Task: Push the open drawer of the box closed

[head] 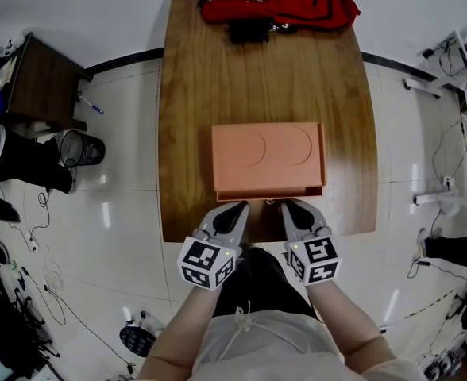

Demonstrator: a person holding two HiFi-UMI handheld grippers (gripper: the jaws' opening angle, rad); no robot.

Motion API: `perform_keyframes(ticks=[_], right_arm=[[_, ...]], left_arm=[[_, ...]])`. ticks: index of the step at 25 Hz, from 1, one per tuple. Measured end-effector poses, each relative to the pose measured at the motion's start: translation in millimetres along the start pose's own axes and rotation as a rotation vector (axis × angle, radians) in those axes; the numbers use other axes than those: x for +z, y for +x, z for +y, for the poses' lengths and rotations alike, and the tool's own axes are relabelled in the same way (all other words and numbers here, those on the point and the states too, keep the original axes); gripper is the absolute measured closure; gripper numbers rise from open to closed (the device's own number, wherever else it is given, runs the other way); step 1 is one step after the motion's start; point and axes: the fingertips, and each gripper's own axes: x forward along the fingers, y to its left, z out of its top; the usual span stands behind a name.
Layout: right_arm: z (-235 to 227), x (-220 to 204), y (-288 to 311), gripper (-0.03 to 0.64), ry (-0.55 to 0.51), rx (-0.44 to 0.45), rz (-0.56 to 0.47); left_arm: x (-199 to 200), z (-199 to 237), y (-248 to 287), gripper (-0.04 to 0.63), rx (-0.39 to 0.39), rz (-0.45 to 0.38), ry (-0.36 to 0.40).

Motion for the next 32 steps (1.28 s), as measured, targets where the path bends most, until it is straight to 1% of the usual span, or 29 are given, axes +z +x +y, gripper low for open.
perform_keyframes(ticks=[5,10,14,17,21,25,29,32], right_arm=[[-8,11,8,0.609,-0.006,-0.011,-0.008],[-11,13,10,0.609,-0.003,-0.012,-0.001],[-12,15,8,0.609,0.009,-0.015,-0.014],[-5,19,-4,0.609,-0.010,0.000,-0.039],[5,42,-37,0.609,-0.057,0.024,-0.142],[19,83,-84,0.609,-0.088,0.065,-0.312],[34,120,-135,0.609,-0.116,0.093,-0.474],[46,133,-165,0.609,-0.156,0.104,-0.548]], left_arm=[[13,6,6,0.589,0.005,-0.024,-0.006],[15,11,6,0.589,0.005,-0.029,-0.016],[14,5,6,0.589,-0.017,-0.029,0.011],[19,-10,-4,0.589,-0.046,-0.060,0.047],[46,-35,-26,0.589,-0.075,-0.139,0.133],[88,-66,-56,0.589,-0.071,-0.234,0.218],[122,-103,-89,0.589,-0.057,-0.331,0.271],[133,-126,-109,0.589,-0.063,-0.383,0.282]])
